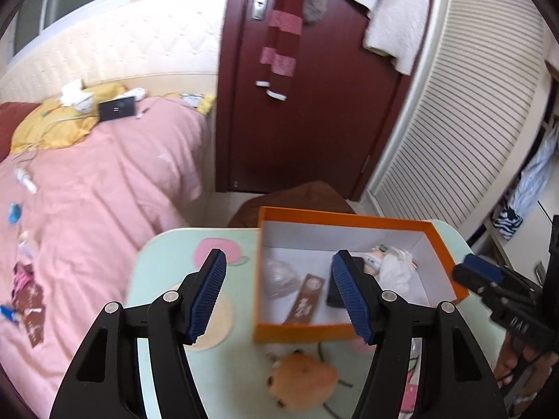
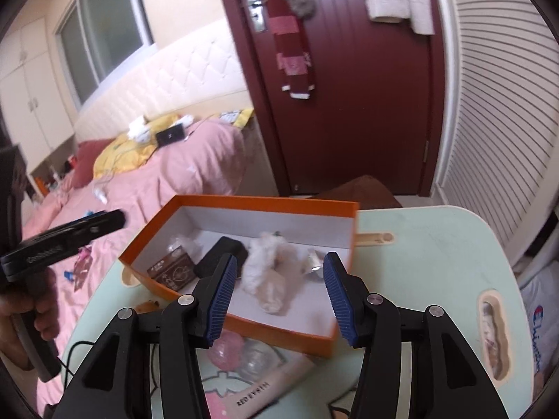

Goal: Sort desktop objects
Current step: 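Drop the card and tissue into the box, opening both grippers, then grasp the brown plush with the left gripper while the right gripper grasps the white tube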

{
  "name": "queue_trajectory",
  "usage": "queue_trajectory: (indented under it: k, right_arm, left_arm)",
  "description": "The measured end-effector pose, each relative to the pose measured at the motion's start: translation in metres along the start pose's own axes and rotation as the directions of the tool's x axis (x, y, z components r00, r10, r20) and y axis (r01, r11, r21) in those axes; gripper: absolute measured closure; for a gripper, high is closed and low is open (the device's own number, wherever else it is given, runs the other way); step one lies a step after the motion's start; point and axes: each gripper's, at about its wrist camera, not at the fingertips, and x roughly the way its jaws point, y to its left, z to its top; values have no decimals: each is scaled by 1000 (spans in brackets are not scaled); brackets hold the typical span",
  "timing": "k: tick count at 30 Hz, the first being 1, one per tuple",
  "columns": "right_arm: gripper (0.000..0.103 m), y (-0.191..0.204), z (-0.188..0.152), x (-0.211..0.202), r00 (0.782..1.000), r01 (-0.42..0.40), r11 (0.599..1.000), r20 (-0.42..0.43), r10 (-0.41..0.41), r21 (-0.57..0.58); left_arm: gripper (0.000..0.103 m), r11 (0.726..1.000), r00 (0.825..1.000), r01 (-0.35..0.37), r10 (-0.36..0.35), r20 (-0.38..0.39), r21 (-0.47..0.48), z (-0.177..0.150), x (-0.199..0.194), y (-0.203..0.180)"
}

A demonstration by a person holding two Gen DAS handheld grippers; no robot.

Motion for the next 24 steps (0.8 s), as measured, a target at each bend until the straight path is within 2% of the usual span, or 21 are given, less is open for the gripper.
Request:
queue_trajectory:
  k: [3, 4, 6, 13, 15, 16, 17, 19, 24]
  right_arm:
    - [43, -6, -10, -14, 1000, 17, 1000, -2, -17, 14]
    - [41, -7, -15, -18, 1000, 24, 1000, -11, -24, 15]
    - [39, -8, -30, -22, 998, 35, 999, -54, -35, 5]
    - [38, 10, -83, -21, 982, 16, 999, -189, -25, -51]
    - [31, 16, -96, -14, 971, 10, 998, -239, -23, -58]
    - [29, 19, -100, -14, 972, 25, 997, -230, -42, -75]
    - [25, 24, -104, -13, 973, 55, 993, -216, -76, -104]
    - [23, 32, -110, -10, 971, 91, 983, -206, -123, -157]
    - [21, 34, -113, -9, 971, 97, 980, -198, -131, -173]
  left_arm:
    - [37, 999, 999, -30, 31, -21, 20, -17, -14, 5]
    - [34, 999, 999, -39, 40, -34, 29, -24, -18, 5]
    - [28, 997, 996, -55, 58, -64, 49, -40, -24, 3]
    - [28, 995, 980, -61, 74, -183, 74, -100, -32, -11]
    - [28, 995, 969, -77, 91, -231, 69, -116, -21, -11]
    - [28, 993, 959, -94, 108, -261, 68, -123, -14, -10]
    - [24, 992, 958, -103, 117, -260, 68, -126, -10, -10]
    - [23, 990, 959, -119, 132, -249, 70, -131, -5, -10]
    - [23, 989, 960, -126, 140, -243, 73, -138, 6, -7]
